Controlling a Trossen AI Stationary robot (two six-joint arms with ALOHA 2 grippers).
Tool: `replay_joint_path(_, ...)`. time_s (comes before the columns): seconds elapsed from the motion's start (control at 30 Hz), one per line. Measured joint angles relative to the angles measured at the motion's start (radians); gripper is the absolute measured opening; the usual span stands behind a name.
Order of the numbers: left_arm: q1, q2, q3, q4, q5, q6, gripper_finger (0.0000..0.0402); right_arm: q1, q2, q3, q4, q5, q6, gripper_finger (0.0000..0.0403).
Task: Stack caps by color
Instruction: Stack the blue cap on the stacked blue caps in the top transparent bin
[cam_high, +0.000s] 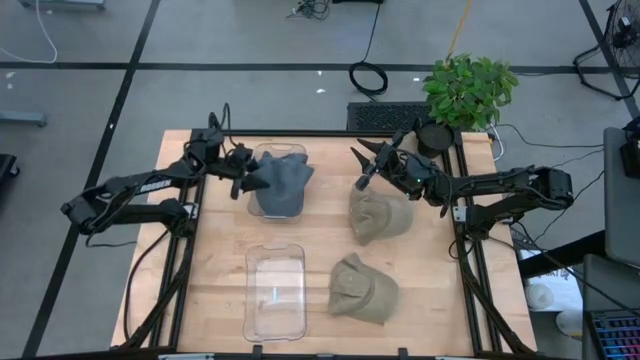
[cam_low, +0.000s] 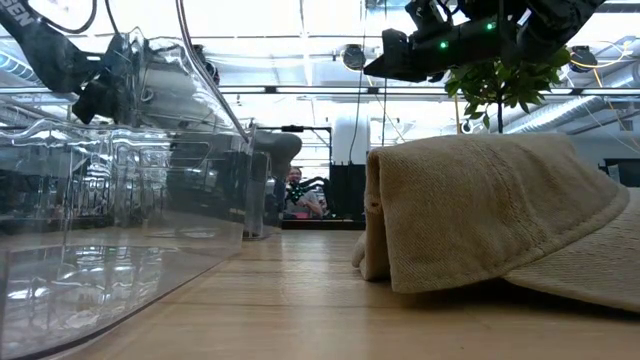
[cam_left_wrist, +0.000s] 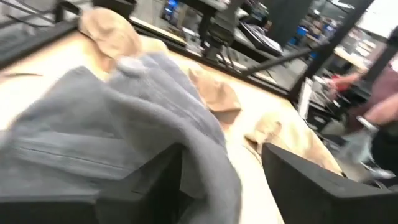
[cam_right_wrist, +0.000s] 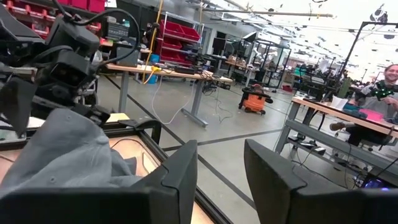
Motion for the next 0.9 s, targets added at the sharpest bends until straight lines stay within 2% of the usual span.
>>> replay_joint_path(0.13, 0.021, -0.042, 0.0, 0.021, -0.084, -0.003, 0.0246, 0.0, 0.0, 0.0, 0.0, 0.0, -0.001, 0.012)
replay_joint_path(0.33, 0.039, -0.128, 0.0, 0.024, -0.358, 0.055, 0.0253, 0.0, 0.0, 0.0, -0.015, 0.0, 0.001, 0.0118)
replay_joint_path(0.47, 0.039, -0.183, 0.0, 0.071, -0.507, 0.018, 0.0253, 0.0, 0.0, 0.0, -0.016, 0.0, 0.0, 0.0119)
replay_joint_path(0.57, 0.033, -0.207, 0.0, 0.113, -0.504, -0.076, 0.0253, 0.0, 0.0, 0.0, -0.016, 0.0, -0.001, 0.0117)
replay_joint_path(0.67, 0.002, -0.217, 0.0, 0.156, -0.379, -0.102, 0.0253, 0.0, 0.0, 0.0, -0.016, 0.0, -0.001, 0.0115)
replay_joint_path(0.77, -0.088, -0.216, 0.0, 0.166, -0.28, -0.003, 0.0241, 0.0, 0.0, 0.0, -0.016, 0.0, -0.001, 0.0115)
replay_joint_path(0.83, -0.187, -0.216, 0.0, 0.147, -0.288, 0.109, 0.0215, 0.0, 0.0, 0.0, -0.016, 0.0, -0.002, 0.0114)
replay_joint_path(0.9, -0.292, -0.215, 0.0, 0.112, -0.354, 0.23, 0.0171, 0.0, 0.0, 0.0, -0.016, 0.0, -0.002, 0.0114)
